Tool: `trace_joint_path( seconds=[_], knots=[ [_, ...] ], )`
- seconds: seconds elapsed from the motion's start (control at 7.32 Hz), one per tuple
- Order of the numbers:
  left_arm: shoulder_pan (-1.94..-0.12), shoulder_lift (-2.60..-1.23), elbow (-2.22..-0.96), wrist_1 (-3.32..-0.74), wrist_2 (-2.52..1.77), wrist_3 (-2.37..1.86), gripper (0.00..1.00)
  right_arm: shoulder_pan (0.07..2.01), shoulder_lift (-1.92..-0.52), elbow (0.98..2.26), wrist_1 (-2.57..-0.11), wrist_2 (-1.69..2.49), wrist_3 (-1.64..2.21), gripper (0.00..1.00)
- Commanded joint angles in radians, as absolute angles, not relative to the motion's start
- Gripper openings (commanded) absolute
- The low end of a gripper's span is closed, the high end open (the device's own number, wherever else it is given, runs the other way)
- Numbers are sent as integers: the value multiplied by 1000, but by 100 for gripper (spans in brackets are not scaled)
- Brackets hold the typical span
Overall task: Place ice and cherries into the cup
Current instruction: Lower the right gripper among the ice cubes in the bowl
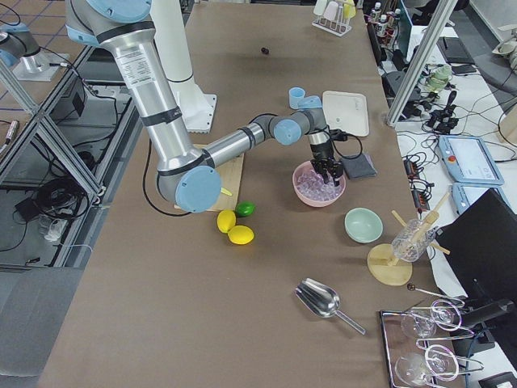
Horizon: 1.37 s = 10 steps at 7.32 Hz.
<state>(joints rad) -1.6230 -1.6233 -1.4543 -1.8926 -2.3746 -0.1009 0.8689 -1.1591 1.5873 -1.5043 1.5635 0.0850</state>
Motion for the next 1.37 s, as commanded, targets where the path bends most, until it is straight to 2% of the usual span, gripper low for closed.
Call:
trace_joint_path(
  seconds=[0.0,0.41,0.55,1.09,1.23],
  knots=[
    [-1623,-1621,-1450,-1893,-2375,-100,98,920,-1167,1605,-1496,1720,83,70],
    [-1623,-1603,-1454,-1902,-2375,-98,98,917,-1175,1600,-1494,1723,89,65],
    [-1623,-1594,-1447,-1946,-2375,-104,98,911,-1177,1592,-1493,1717,87,59],
    [-1623,-1582,-1454,-1953,-2375,-104,98,897,-1184,1588,-1493,1720,89,59],
    [-1624,-1580,-1457,-1953,-2375,-103,98,896,-1186,1585,-1493,1718,87,53]
  ],
)
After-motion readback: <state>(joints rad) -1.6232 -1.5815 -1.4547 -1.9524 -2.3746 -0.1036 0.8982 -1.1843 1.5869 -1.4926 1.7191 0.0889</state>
